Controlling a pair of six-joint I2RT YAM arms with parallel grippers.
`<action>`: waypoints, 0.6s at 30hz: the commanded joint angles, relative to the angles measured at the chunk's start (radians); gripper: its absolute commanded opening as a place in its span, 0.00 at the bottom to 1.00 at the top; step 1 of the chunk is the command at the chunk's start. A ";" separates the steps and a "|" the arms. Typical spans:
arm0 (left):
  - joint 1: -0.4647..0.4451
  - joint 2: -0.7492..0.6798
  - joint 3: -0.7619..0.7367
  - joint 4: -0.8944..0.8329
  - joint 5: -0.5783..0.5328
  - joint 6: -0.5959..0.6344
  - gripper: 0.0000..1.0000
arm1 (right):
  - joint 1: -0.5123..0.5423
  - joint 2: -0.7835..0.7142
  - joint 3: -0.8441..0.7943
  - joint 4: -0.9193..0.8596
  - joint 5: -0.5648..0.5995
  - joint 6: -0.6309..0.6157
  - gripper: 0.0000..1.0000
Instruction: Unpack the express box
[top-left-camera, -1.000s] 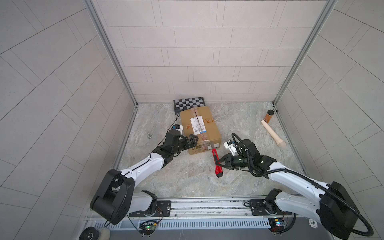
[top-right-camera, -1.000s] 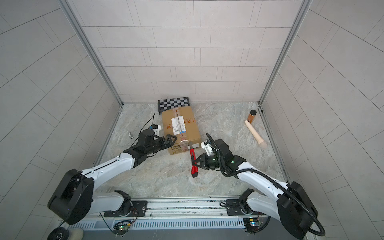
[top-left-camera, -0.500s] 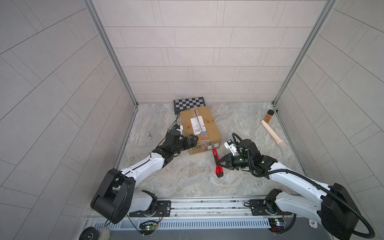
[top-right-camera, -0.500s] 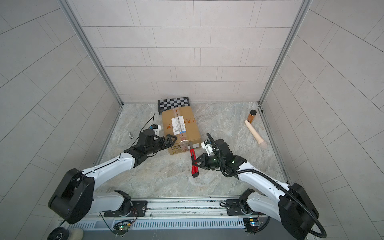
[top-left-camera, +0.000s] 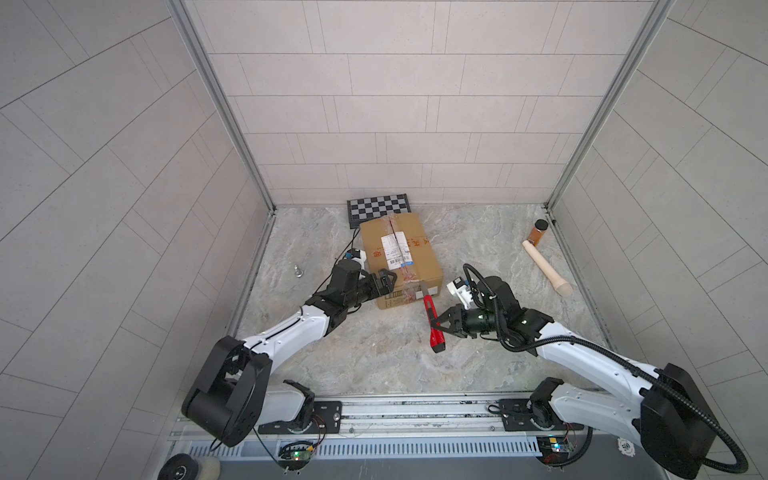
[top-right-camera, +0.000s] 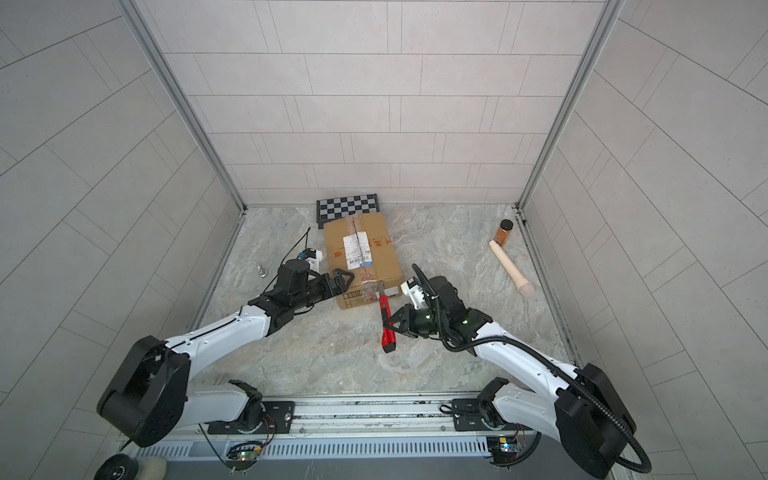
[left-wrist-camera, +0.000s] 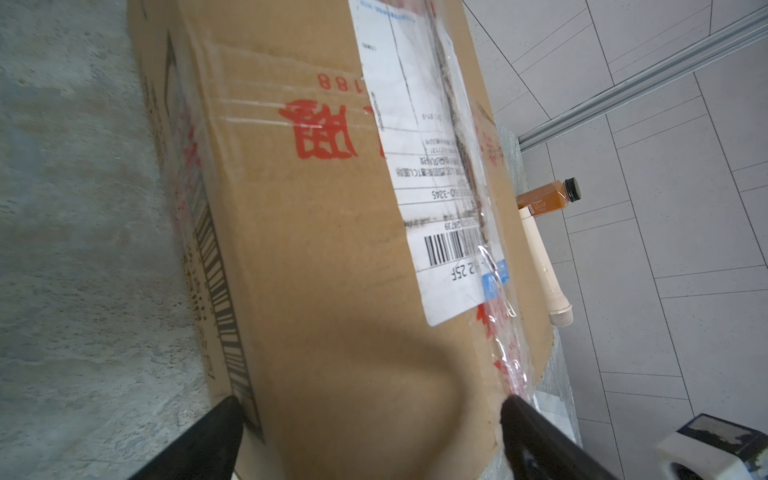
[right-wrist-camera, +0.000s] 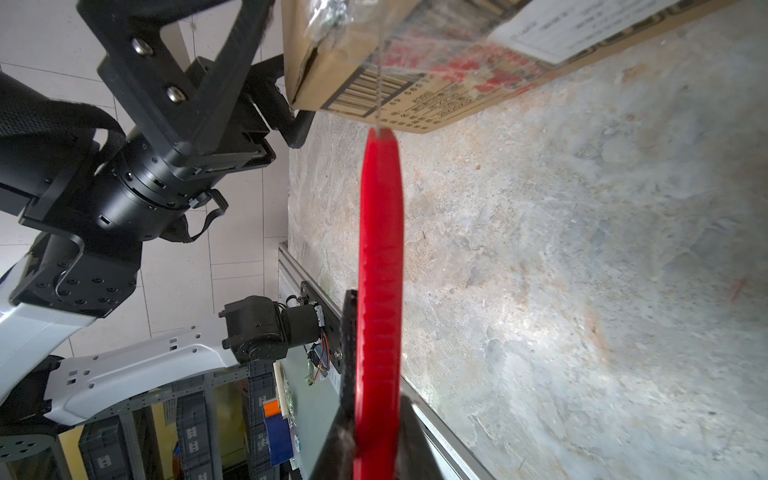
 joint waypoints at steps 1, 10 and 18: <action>-0.005 0.008 -0.010 0.023 0.009 -0.001 1.00 | 0.005 0.011 0.018 0.047 0.001 0.004 0.00; -0.005 0.010 -0.006 0.022 0.012 -0.001 1.00 | 0.005 0.046 0.018 0.089 -0.005 0.021 0.00; -0.004 0.020 0.000 0.023 0.014 0.000 1.00 | 0.010 0.036 0.080 0.095 -0.024 0.040 0.00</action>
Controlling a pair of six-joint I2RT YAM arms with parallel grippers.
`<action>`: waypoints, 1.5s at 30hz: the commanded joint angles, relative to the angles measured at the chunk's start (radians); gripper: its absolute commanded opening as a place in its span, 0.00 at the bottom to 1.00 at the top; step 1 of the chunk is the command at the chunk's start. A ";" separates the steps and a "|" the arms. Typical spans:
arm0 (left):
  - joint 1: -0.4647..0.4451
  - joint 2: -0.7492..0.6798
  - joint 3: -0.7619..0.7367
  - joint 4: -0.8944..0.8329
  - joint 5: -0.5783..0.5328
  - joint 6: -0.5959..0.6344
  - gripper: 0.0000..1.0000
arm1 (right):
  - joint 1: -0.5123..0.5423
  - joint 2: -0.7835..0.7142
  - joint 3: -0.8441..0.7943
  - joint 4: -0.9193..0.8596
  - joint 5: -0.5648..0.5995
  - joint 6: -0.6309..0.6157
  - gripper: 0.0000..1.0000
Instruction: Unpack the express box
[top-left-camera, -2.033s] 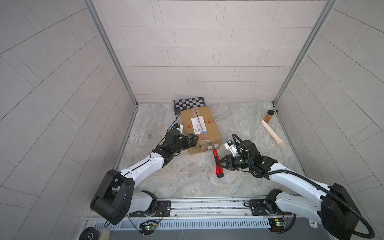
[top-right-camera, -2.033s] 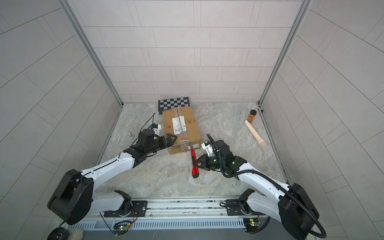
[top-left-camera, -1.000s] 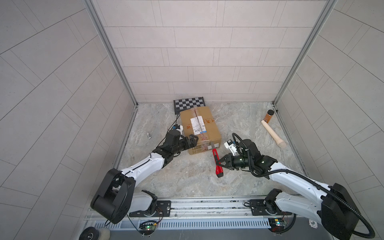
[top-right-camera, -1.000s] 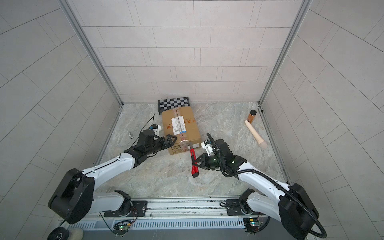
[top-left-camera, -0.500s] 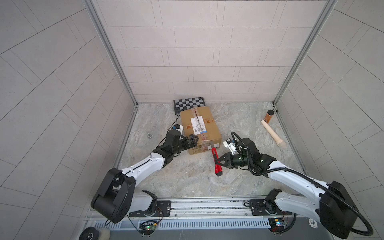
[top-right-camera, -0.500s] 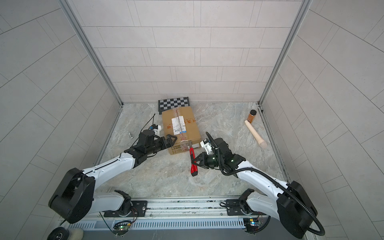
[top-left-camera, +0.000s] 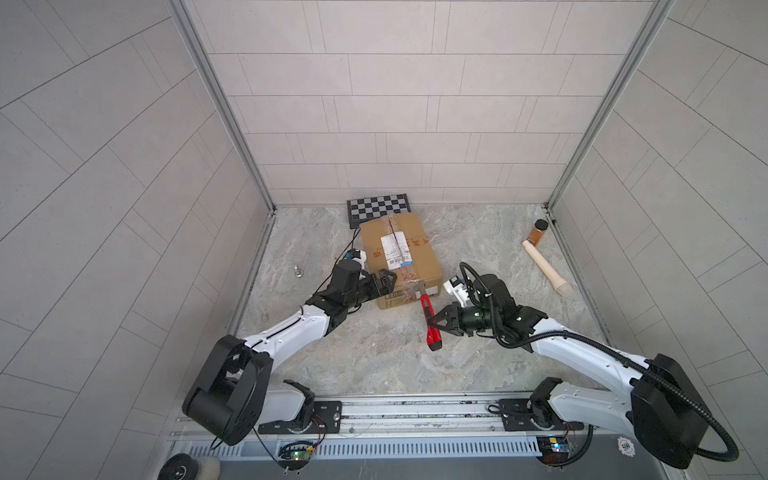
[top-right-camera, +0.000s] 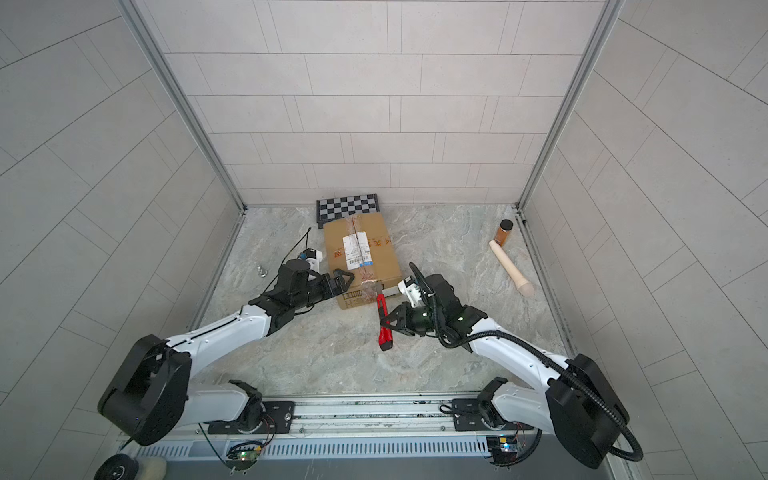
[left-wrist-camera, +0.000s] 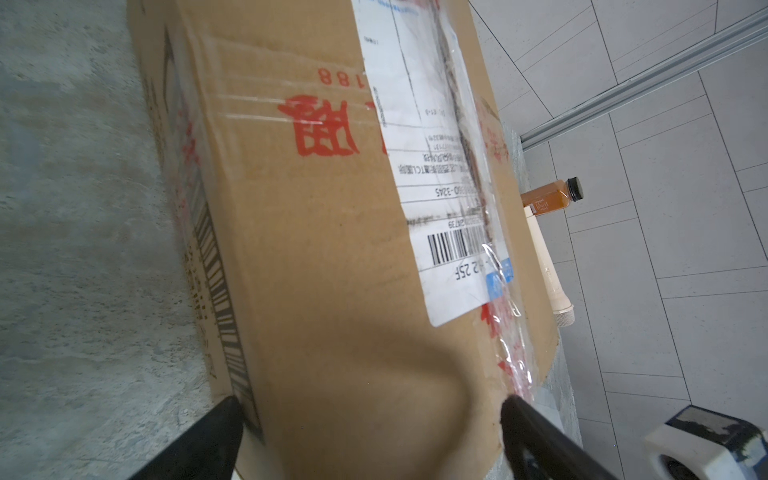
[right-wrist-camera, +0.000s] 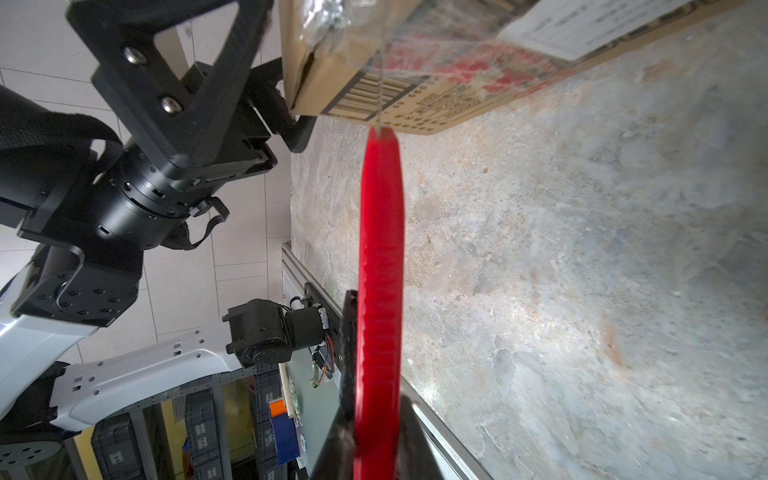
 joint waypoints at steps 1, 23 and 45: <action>-0.005 0.012 0.001 0.023 0.011 0.001 1.00 | 0.010 -0.016 0.054 0.060 -0.008 0.018 0.00; -0.006 0.010 0.006 0.023 0.013 0.001 1.00 | 0.056 0.058 0.093 0.160 -0.026 0.071 0.00; -0.005 -0.003 -0.005 0.023 0.015 -0.002 1.00 | 0.107 0.124 0.185 0.131 0.004 0.039 0.00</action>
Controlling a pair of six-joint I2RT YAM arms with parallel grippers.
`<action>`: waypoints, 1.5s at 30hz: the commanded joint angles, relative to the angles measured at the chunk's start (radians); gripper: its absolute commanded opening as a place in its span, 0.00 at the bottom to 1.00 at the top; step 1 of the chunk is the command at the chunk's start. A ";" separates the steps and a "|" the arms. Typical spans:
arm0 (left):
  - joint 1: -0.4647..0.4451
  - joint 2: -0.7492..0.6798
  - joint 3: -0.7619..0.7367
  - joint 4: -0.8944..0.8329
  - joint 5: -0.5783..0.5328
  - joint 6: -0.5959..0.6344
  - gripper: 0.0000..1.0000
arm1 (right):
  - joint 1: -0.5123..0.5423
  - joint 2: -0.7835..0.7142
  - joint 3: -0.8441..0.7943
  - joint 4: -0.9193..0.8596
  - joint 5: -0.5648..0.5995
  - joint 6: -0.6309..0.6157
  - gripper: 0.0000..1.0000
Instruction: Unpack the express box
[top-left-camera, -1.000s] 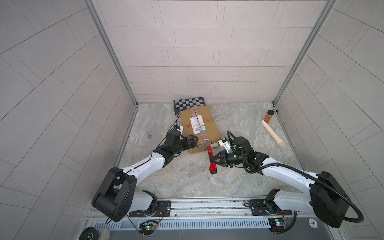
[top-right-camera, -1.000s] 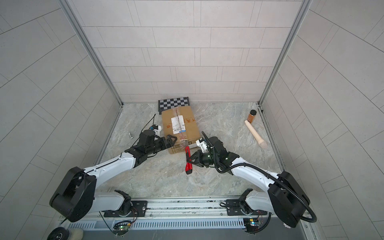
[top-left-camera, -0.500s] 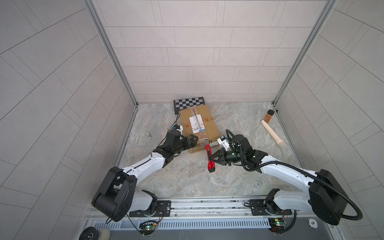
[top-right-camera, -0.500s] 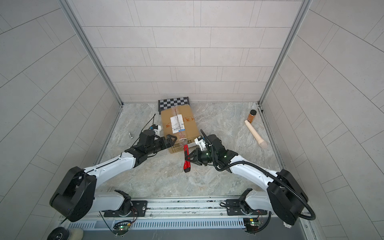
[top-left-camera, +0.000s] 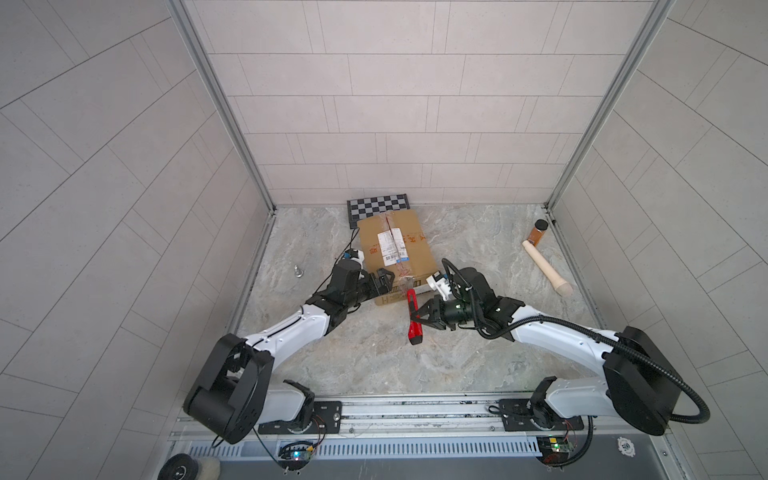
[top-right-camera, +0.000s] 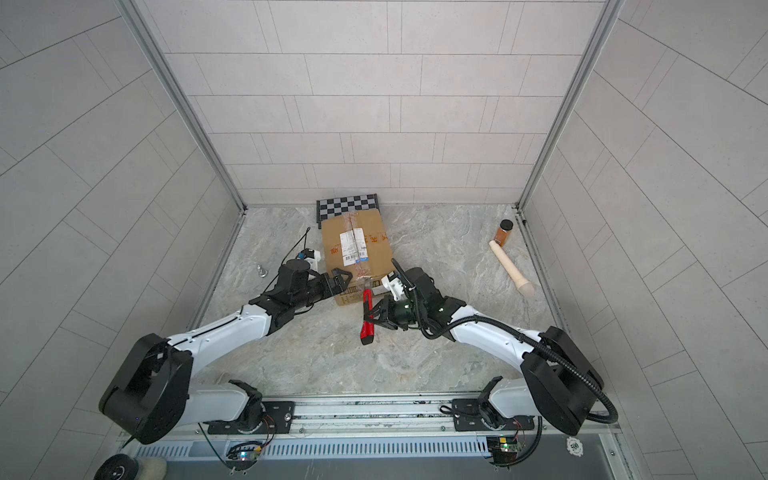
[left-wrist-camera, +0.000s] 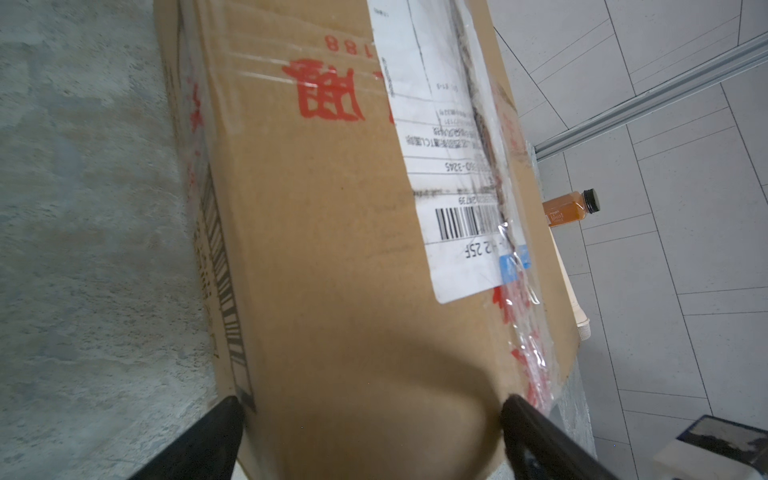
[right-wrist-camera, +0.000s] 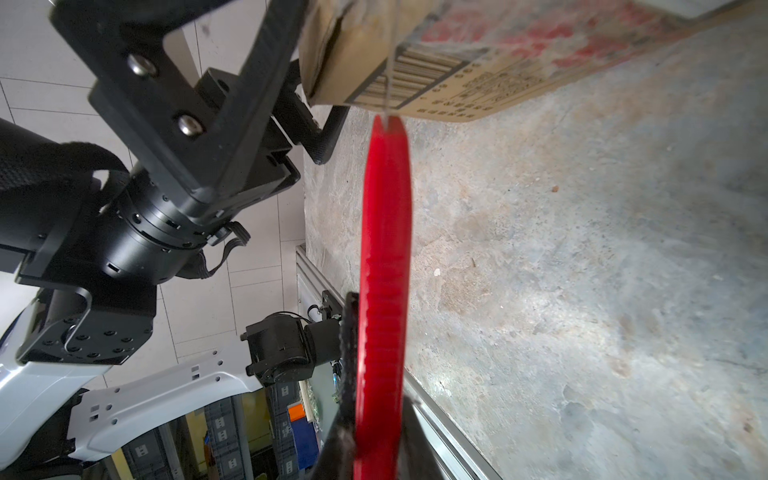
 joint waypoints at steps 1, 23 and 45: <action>-0.009 -0.009 -0.005 0.026 0.055 -0.003 1.00 | 0.021 -0.061 0.065 0.049 -0.021 -0.055 0.00; -0.010 -0.022 0.000 0.025 0.060 -0.006 1.00 | 0.068 -0.010 0.121 0.035 -0.007 -0.080 0.00; -0.010 -0.084 0.092 -0.169 -0.046 0.039 1.00 | 0.079 -0.172 0.081 -0.419 0.131 -0.246 0.00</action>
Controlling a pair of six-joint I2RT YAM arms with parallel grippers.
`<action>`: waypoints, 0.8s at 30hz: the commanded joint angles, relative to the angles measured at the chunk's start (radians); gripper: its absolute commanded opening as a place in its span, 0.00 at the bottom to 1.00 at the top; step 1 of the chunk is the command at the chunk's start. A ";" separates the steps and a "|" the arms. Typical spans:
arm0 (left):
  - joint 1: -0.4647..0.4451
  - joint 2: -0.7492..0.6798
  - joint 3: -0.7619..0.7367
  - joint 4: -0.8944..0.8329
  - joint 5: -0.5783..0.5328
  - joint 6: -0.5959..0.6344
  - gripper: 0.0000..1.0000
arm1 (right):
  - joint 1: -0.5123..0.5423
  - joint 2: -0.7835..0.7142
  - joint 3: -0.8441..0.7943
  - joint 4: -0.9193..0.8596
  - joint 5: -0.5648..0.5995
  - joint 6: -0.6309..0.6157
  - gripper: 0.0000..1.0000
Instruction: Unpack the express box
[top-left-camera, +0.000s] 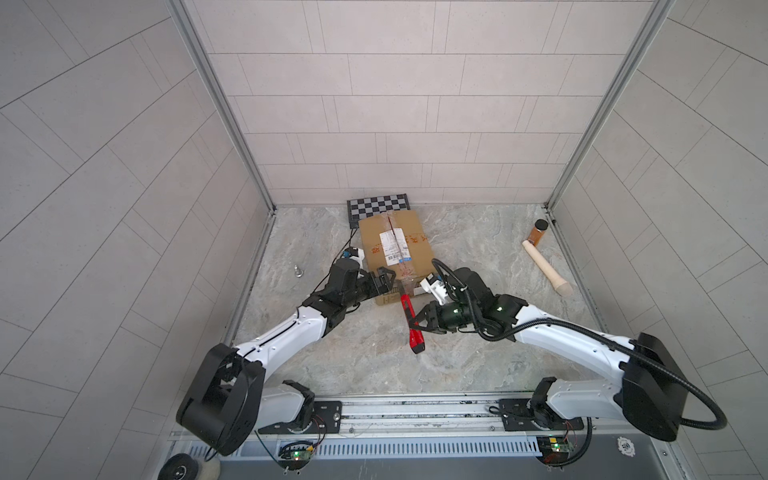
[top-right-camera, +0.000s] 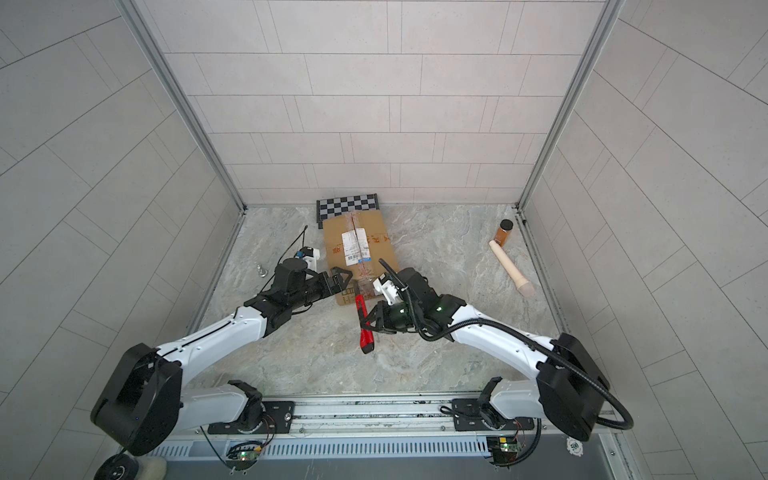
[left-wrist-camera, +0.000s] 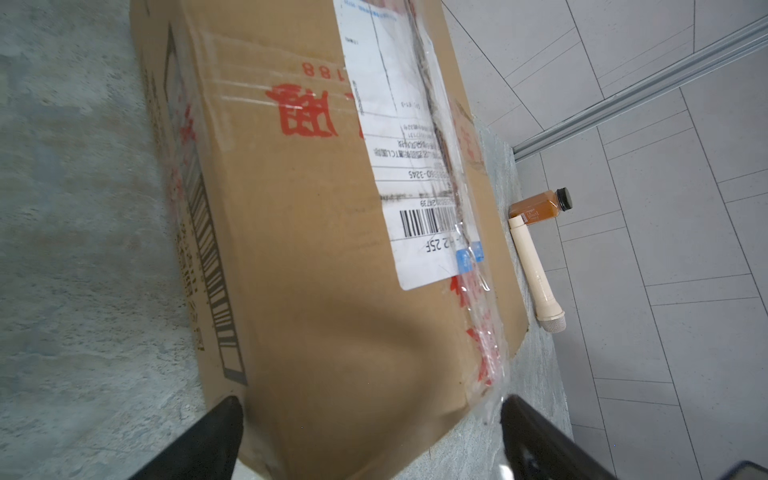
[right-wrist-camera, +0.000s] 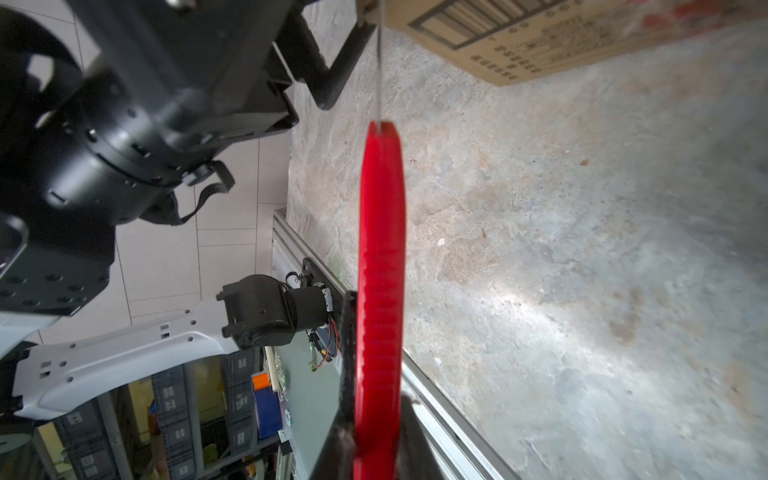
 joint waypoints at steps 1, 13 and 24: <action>-0.005 -0.020 0.075 -0.121 -0.066 0.049 1.00 | -0.001 -0.094 -0.005 -0.192 0.073 -0.083 0.00; -0.035 0.127 0.263 -0.411 -0.281 0.115 1.00 | -0.202 -0.224 0.080 -0.501 0.198 -0.266 0.00; -0.095 0.285 0.292 -0.495 -0.381 0.088 1.00 | -0.464 -0.047 0.091 -0.543 0.296 -0.514 0.00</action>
